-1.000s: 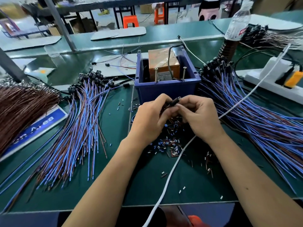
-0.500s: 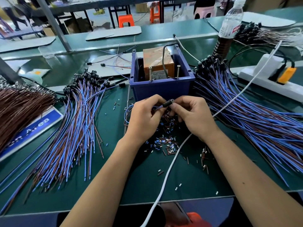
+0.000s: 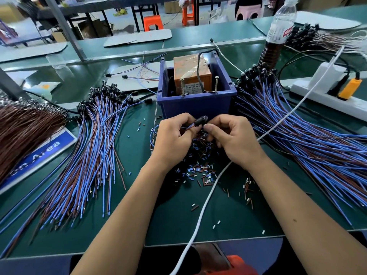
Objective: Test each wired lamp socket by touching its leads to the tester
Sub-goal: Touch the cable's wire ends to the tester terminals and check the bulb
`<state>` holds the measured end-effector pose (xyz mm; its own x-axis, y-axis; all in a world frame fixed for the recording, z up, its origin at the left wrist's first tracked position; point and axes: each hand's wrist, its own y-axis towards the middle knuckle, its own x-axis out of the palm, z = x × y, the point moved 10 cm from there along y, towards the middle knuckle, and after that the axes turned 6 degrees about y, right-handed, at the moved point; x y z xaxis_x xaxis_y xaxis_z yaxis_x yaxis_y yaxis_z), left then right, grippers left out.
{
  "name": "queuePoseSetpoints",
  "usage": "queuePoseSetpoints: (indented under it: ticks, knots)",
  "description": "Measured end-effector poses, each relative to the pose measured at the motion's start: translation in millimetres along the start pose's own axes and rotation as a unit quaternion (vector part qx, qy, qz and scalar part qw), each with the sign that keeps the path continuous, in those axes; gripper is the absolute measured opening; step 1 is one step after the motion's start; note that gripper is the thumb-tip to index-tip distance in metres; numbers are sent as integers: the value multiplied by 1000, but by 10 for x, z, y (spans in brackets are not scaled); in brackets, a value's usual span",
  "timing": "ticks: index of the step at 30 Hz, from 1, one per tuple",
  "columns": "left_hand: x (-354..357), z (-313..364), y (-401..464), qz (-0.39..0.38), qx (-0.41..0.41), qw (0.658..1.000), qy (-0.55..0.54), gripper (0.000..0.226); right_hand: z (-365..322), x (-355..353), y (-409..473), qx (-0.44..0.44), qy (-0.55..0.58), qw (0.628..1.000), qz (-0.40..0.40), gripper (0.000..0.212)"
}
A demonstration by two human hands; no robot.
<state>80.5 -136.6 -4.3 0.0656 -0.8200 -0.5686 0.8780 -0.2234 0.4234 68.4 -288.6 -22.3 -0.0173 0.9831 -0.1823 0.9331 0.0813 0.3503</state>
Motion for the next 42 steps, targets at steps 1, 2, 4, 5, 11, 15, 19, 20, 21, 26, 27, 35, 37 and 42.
queuePoseSetpoints:
  ticks: [1,2,4,5,11,15,19,20,21,26,27,35,37,42]
  knots:
    - [1,2,0,-2,-1,1000,3,13,8,-5,0,2,1,1000,2,18]
    - [-15,-11,4,2,-7,1000,8,13,26,-31,0,5,5,1000,12,17]
    - [-118,-102,22,33,-36,999,0,16,85,-149,2,19,31,998,56,15]
    - [-189,-165,27,53,-52,997,-15,18,115,-207,0,25,46,996,77,14]
    - [-148,-159,6,48,-53,997,-20,19,139,-92,20,24,8,999,47,9]
    - [-53,-101,3,34,-33,999,-9,16,57,-57,20,-2,-6,1000,31,6]
    - [12,-51,-27,23,-21,999,-10,13,34,-43,19,-5,-15,1000,25,8]
    - [13,-36,-28,23,-16,1000,-10,12,26,-48,20,-7,-11,1000,27,9]
    - [13,-15,-29,23,-9,1000,-12,12,17,-59,19,-10,-4,999,31,9]
    - [-107,110,-25,88,38,995,28,21,-27,-117,11,-21,40,997,56,13]
    - [-132,139,-31,106,47,993,25,23,-41,-119,7,-25,53,996,61,13]
    - [-211,108,-72,181,16,973,-139,14,-49,217,10,-3,110,994,-24,11]
    - [-143,124,-72,163,4,971,-175,12,-100,286,13,-18,145,989,-25,15]
    - [-62,135,-72,145,-29,955,-258,5,-92,193,34,-34,165,984,51,17]
